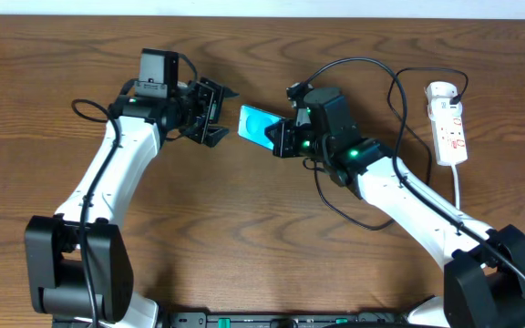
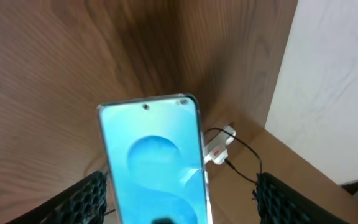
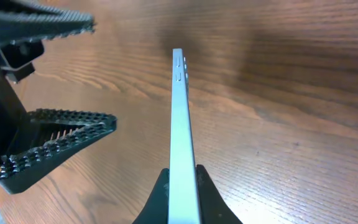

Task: Plug charger to phone and switch on socket
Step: 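Open the left gripper and pull it back from the phone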

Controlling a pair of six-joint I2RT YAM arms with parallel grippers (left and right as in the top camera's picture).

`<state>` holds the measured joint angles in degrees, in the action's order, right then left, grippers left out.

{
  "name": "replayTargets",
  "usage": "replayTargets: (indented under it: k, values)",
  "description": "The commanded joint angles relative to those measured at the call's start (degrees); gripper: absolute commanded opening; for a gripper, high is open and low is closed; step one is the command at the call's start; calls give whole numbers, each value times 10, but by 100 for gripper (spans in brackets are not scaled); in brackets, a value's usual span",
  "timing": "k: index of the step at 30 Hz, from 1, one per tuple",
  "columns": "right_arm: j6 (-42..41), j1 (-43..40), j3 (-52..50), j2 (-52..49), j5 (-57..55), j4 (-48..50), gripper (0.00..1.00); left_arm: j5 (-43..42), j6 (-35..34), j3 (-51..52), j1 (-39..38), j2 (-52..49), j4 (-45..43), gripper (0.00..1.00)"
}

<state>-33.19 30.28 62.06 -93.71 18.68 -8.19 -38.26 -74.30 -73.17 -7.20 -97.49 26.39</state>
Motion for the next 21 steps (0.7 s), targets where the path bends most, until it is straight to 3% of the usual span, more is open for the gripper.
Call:
replayTargets:
  k: [1,13,21]
  values:
    - [-26,-9,10,3,26,14,1,1,38,-5,10,2,0,80]
    - [-132,-29,10,3,69,22,1,-82,204,-5,58,2,-13,85]
    - [-219,-29,10,3,134,43,1,-155,256,-5,89,2,-35,86]
